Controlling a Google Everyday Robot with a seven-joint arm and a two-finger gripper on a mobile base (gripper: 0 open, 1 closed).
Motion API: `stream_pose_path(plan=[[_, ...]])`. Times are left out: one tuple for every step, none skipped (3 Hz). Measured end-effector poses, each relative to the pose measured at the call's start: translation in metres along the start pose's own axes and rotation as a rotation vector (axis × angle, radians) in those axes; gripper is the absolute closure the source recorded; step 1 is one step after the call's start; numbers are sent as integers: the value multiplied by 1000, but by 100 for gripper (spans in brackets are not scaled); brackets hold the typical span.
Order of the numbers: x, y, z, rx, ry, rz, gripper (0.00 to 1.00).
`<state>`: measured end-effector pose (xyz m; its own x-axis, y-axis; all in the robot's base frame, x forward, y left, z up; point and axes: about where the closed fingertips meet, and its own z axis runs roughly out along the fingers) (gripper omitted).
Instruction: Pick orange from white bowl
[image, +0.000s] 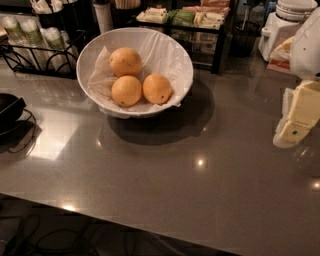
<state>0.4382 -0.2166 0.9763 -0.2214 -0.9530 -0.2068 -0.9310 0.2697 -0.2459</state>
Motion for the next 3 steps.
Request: stream_pose_path(plan=[[0,0,0,0,0,0,0],[-21,-9,11,2,-44,-8,0],[-66,-35,33,-6,-137,-34,0]])
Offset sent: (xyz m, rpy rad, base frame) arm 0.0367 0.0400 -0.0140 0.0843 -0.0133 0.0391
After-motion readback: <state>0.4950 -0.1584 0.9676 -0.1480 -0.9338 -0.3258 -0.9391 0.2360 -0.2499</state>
